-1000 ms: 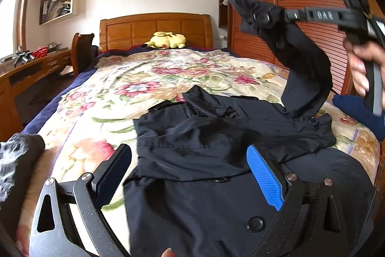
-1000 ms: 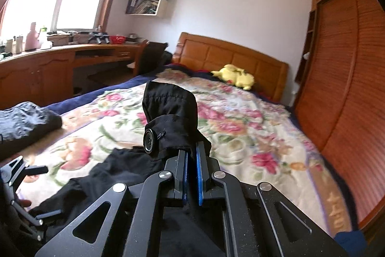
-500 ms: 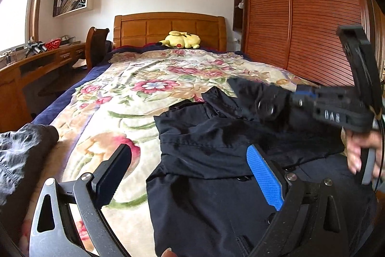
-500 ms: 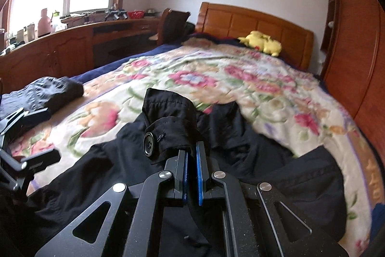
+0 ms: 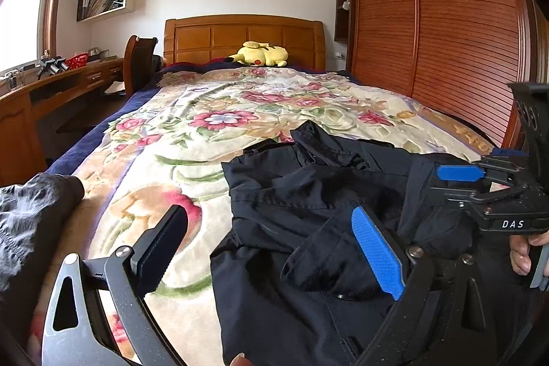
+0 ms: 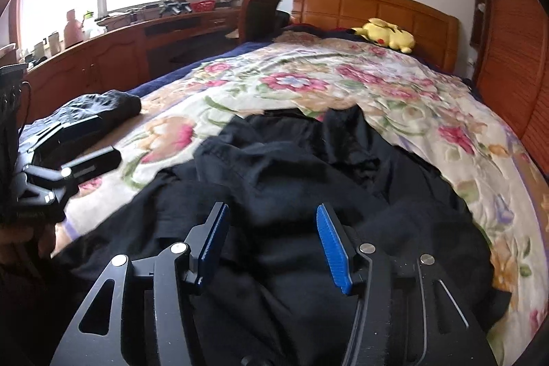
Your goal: Fold large clothes
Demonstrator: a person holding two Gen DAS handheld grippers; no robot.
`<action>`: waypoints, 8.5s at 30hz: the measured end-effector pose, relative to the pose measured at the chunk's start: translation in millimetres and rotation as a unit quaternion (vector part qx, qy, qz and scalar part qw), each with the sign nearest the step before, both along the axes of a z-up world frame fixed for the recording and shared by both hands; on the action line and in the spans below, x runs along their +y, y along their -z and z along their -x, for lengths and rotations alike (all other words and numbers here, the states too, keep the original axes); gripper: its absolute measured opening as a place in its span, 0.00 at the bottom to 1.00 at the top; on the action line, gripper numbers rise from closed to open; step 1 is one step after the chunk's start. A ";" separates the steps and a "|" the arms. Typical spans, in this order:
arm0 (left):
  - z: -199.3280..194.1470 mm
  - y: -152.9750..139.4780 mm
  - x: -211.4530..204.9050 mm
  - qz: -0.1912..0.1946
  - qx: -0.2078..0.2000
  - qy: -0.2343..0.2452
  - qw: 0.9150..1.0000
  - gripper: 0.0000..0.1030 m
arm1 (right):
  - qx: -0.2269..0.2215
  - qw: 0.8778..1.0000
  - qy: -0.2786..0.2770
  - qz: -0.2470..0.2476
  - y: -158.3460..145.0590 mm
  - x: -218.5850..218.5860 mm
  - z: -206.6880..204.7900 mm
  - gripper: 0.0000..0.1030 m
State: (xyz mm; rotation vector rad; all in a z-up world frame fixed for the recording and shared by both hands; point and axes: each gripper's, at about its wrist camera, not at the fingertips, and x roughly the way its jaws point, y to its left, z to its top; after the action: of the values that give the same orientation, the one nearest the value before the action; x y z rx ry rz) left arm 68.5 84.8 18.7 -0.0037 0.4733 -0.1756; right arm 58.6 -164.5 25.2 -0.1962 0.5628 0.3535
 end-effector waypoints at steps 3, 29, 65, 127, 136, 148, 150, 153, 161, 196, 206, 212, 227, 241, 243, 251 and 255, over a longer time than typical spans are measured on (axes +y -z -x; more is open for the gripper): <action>-0.4 3.5 -7.6 -0.012 0.007 0.007 1.000 0.94 | 0.001 0.999 0.039 0.012 9.7 -25.5 6.9 0.54; 16.5 34.4 -39.5 -0.041 0.083 0.040 0.995 0.94 | 0.066 0.983 0.170 0.017 61.1 -70.3 17.8 0.54; 45.3 -24.0 -38.7 -0.062 0.071 0.049 0.994 0.01 | 0.038 0.980 0.193 0.012 67.3 -75.6 33.9 0.54; 176.6 19.4 1.2 -0.071 0.073 0.060 0.993 0.45 | 0.003 0.989 0.148 -0.016 53.5 -83.9 144.7 0.59; 172.5 33.8 7.0 -0.061 0.088 0.043 0.993 0.66 | 0.001 0.987 0.156 -0.019 49.7 -89.5 150.2 0.59; 170.1 47.7 14.1 -0.064 0.104 0.028 0.992 0.66 | 0.004 0.989 0.145 -0.032 37.3 -90.5 136.9 0.59; 168.4 45.2 16.2 -0.060 0.101 0.023 0.993 0.66 | 0.003 0.990 0.134 -0.046 30.4 -79.8 128.3 0.59; 166.8 37.4 19.7 -0.058 0.094 0.020 0.994 0.66 | -0.004 0.993 0.103 -0.060 20.4 -53.8 112.9 0.59; 171.6 23.7 35.1 -0.054 0.081 0.004 0.995 0.67 | 0.029 0.997 -0.007 -0.074 16.1 62.1 63.4 0.59; 182.7 34.7 25.8 -0.046 0.093 0.025 0.994 0.68 | 0.031 0.999 -0.019 -0.012 28.4 40.8 116.7 0.56; 179.2 60.2 20.5 -0.031 0.118 0.039 0.992 0.53 | 0.050 0.986 0.157 -0.010 50.6 -109.2 132.2 0.57; 186.1 66.5 24.1 -0.034 0.125 0.036 0.991 0.41 | 0.079 0.984 0.159 -0.019 76.5 -125.6 140.4 0.57; 194.4 66.9 22.9 -0.035 0.132 0.047 0.990 0.07 | 0.083 0.992 0.092 -0.015 78.4 -132.1 174.3 0.06; 233.1 -25.2 7.7 -0.040 0.011 0.065 0.997 0.04 | -0.058 0.994 0.067 -0.058 -9.6 -137.7 236.1 0.03; 238.8 -41.6 7.5 -0.038 -0.006 0.069 0.997 0.04 | -0.074 0.994 0.058 -0.060 -22.0 -137.4 247.4 0.03; 248.8 -93.7 14.6 -0.035 -0.062 0.067 0.995 0.04 | -0.123 0.989 0.042 -0.074 -60.2 -152.0 286.9 0.03; 243.9 -107.9 18.1 -0.028 -0.079 0.063 0.994 0.03 | -0.151 0.984 0.047 -0.079 -74.7 -160.5 298.8 0.03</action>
State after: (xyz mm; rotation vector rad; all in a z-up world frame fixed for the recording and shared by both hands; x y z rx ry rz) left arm -175.3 102.9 126.6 0.0944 0.3196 -0.2835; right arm -240.1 -325.0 99.9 -0.0672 0.2411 0.2696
